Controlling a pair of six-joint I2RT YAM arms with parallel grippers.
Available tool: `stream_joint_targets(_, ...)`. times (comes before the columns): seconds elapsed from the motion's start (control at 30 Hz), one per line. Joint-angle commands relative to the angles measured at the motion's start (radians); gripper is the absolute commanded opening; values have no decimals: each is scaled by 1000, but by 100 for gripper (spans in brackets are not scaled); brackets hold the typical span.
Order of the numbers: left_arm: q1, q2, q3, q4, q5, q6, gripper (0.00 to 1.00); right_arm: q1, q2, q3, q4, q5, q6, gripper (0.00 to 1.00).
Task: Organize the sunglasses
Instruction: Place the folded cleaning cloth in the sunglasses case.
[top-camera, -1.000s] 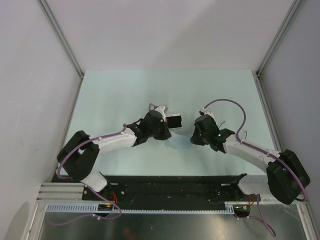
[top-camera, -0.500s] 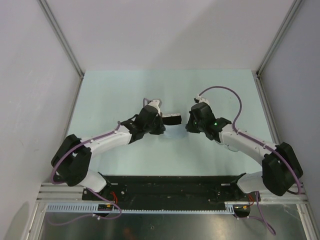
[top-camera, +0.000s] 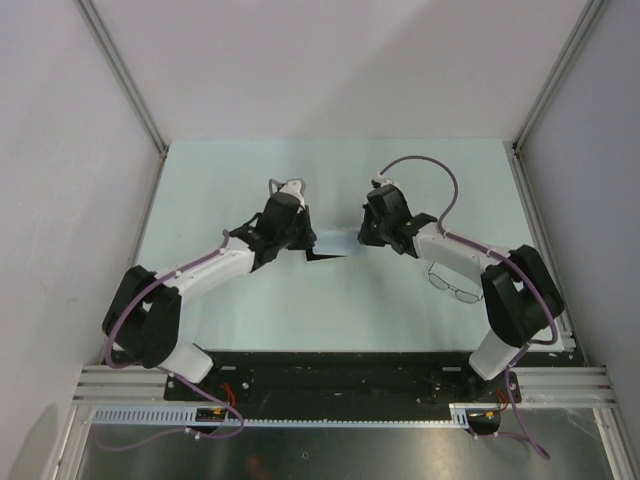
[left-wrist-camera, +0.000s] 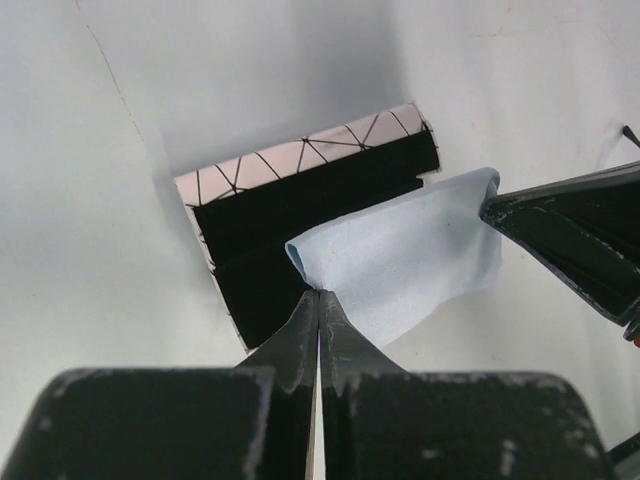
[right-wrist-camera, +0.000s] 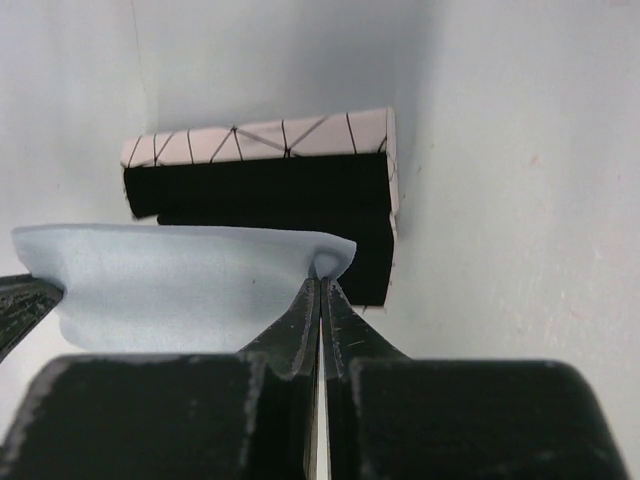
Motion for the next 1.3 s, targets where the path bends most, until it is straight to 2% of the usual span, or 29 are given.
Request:
stream_joint_targets(0.0,26,41,62,1,-2,35,1,-28,67,75,50,-26,-38,0)
stream_joint_targets(0.37,35,169,100,1,-16,38,1,-51,160,127,74,-51,-92,0)
stream_joint_targets(1.27,43,299,155,4,-101,58,0,-51,283,185,97,-12,-109,0)
